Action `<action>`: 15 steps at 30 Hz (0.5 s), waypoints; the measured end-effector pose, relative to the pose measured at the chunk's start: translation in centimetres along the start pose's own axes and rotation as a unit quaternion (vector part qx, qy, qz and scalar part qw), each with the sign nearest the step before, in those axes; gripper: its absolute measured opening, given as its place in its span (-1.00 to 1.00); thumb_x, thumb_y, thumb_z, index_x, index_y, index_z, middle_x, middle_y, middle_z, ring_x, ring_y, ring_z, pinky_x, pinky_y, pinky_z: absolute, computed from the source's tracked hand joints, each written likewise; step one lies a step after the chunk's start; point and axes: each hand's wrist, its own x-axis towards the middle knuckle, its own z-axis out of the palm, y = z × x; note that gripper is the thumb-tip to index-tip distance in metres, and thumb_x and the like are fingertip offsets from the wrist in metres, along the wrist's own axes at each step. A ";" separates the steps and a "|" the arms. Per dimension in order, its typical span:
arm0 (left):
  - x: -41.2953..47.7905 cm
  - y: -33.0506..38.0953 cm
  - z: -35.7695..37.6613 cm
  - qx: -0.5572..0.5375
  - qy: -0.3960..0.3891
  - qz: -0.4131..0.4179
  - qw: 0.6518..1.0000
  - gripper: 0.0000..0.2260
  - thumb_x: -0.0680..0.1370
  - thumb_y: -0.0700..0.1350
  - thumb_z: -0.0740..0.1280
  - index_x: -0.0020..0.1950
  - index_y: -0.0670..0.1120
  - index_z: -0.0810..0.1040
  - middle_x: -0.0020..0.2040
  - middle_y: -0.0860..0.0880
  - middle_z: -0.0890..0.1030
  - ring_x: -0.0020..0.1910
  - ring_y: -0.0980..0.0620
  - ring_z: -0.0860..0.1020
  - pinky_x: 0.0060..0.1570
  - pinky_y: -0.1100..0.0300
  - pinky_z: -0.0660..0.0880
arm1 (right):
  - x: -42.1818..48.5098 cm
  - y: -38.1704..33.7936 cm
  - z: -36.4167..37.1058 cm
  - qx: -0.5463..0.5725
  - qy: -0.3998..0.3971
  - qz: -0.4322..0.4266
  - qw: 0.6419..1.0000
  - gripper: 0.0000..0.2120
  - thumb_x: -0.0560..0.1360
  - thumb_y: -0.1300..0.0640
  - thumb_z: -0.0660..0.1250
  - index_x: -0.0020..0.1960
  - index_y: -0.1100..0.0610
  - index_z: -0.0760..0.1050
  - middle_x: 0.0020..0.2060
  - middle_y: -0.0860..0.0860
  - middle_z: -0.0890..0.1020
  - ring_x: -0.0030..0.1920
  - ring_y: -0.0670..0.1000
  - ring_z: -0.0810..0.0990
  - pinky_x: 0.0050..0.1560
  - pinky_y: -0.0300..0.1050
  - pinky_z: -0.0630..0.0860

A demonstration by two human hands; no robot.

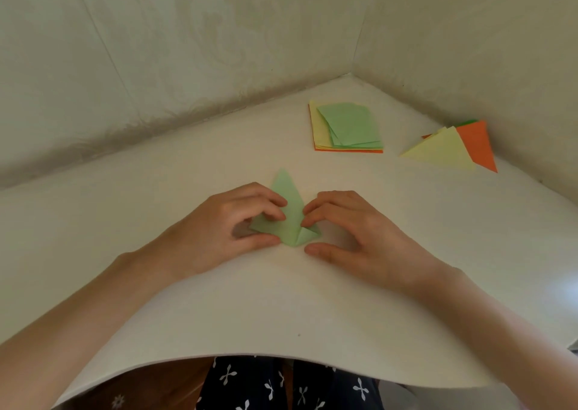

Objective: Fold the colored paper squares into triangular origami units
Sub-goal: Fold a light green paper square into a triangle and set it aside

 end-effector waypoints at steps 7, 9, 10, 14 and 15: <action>0.0 0.5 0.2 0.054 0.019 0.022 0.998 -0.73 0.57 -0.01 0.22 -0.03 -0.15 0.63 0.02 0.04 0.58 -0.03 0.20 0.55 0.00 0.28 0.47 | -0.3 -0.1 0.6 -0.068 0.024 -0.002 0.997 -0.66 0.47 -0.13 0.25 0.00 0.15 0.53 0.09 0.01 0.62 0.22 0.08 0.52 0.25 0.05 0.37; 0.0 0.6 0.3 0.061 0.019 0.021 0.998 -0.71 0.57 0.00 0.20 -0.04 -0.16 0.63 0.00 0.03 0.59 -0.04 0.20 0.54 -0.01 0.29 0.47 | -0.2 0.0 0.8 -0.071 0.036 -0.021 0.997 -0.70 0.50 -0.05 0.25 -0.04 0.18 0.57 0.08 0.04 0.63 0.21 0.11 0.55 0.19 0.15 0.46; 0.0 0.6 0.3 0.061 0.016 0.020 0.998 -0.71 0.57 0.01 0.21 -0.04 -0.15 0.63 0.00 0.04 0.59 -0.04 0.21 0.54 -0.01 0.29 0.47 | -0.2 0.1 0.9 -0.082 0.043 -0.031 0.995 -0.73 0.51 0.01 0.24 -0.05 0.19 0.58 0.07 0.05 0.64 0.19 0.12 0.57 0.17 0.17 0.48; -0.1 0.3 0.2 0.092 0.021 0.011 0.995 -0.70 0.52 0.09 0.25 -0.07 -0.11 0.63 -0.03 0.05 0.59 -0.05 0.19 0.53 -0.01 0.27 0.44 | -0.2 0.3 0.9 -0.090 0.068 -0.038 0.993 -0.75 0.52 0.10 0.21 -0.08 0.19 0.63 0.04 0.06 0.66 0.14 0.13 0.59 0.17 0.09 0.49; 0.0 0.2 0.2 0.100 0.029 0.002 0.995 -0.70 0.52 0.09 0.25 -0.09 -0.10 0.63 -0.05 0.06 0.58 -0.07 0.18 0.51 -0.02 0.27 0.41 | -0.2 0.4 0.9 -0.076 0.069 -0.034 0.994 -0.75 0.52 0.11 0.21 -0.09 0.20 0.63 0.03 0.06 0.66 0.14 0.13 0.59 0.19 0.03 0.48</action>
